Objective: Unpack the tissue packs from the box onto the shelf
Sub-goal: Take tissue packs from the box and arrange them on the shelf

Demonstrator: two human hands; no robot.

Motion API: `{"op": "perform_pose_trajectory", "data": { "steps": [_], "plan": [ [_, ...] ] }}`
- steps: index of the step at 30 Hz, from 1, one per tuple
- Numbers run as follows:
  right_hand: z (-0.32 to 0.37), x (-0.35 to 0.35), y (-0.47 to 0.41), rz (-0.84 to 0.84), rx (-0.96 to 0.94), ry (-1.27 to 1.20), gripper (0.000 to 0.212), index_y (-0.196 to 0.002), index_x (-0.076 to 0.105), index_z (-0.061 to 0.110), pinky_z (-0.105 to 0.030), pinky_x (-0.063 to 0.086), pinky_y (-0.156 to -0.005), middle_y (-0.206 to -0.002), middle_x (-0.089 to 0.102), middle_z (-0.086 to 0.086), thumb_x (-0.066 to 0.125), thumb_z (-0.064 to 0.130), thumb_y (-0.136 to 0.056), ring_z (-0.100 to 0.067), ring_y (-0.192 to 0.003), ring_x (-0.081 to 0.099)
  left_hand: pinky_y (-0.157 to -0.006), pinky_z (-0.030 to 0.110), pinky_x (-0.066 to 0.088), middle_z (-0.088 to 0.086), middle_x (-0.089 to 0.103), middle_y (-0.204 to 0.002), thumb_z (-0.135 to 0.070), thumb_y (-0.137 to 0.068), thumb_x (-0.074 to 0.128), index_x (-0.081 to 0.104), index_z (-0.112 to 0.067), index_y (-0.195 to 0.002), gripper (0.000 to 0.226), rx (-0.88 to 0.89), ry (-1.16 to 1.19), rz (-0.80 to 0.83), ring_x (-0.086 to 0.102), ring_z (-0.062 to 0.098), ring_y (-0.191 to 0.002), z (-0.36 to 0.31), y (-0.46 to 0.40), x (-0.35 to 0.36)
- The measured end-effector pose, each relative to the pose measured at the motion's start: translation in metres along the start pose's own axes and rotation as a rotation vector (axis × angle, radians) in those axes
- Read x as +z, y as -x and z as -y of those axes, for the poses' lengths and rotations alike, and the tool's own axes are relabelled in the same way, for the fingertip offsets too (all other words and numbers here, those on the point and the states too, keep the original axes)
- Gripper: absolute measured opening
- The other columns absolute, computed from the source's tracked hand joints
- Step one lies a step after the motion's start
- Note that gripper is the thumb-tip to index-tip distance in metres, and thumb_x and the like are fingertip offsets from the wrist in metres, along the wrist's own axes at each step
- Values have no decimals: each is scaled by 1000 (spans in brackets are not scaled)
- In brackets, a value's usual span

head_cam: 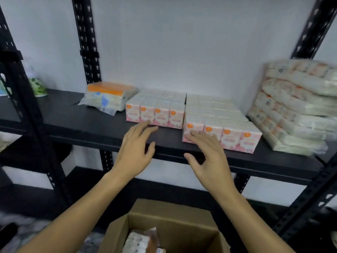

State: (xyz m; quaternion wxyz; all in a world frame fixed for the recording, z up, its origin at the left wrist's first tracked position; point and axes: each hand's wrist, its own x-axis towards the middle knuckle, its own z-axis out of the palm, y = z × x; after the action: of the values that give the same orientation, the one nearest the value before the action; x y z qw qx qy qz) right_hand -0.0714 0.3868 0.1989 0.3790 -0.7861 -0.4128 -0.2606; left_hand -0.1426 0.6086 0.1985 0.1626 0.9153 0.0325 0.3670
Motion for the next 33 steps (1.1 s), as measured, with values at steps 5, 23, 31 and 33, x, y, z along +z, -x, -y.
{"op": "perform_pose_trajectory", "data": {
  "steps": [5,23,31,33],
  "plan": [
    [-5,53,84,166,20,-114,33,-123,66,25,-32,45,-103,-123,64,12,68,17,-91,-4,-120,55,-93,20,43,-8,59,-108,-8,-91,48,68,-16,-106,26,14,222,114,55,7,-108,15,112,18],
    [-95,205,333,1031,956,-187,41,-132,59,10,-14,40,-91,-132,63,-7,59,31,-97,-16,-119,58,-103,38,39,3,44,-139,-52,-91,54,36,-29,-143,59,-302,-246,979,44,23,-125,79,249,192],
    [-105,234,347,1022,1002,-274,10,-99,68,25,-12,47,-78,-91,60,24,69,21,-90,8,-82,57,-111,41,30,4,50,-140,-57,-90,50,38,-18,-143,66,-238,-412,1003,44,23,-128,98,258,237],
    [-108,235,347,1023,1028,-268,24,-86,57,40,-13,46,-73,-81,58,23,72,21,-88,7,-76,56,-109,42,32,5,52,-138,-58,-90,49,40,-17,-141,65,-238,-439,1025,46,24,-126,102,260,244]
  ]
}}
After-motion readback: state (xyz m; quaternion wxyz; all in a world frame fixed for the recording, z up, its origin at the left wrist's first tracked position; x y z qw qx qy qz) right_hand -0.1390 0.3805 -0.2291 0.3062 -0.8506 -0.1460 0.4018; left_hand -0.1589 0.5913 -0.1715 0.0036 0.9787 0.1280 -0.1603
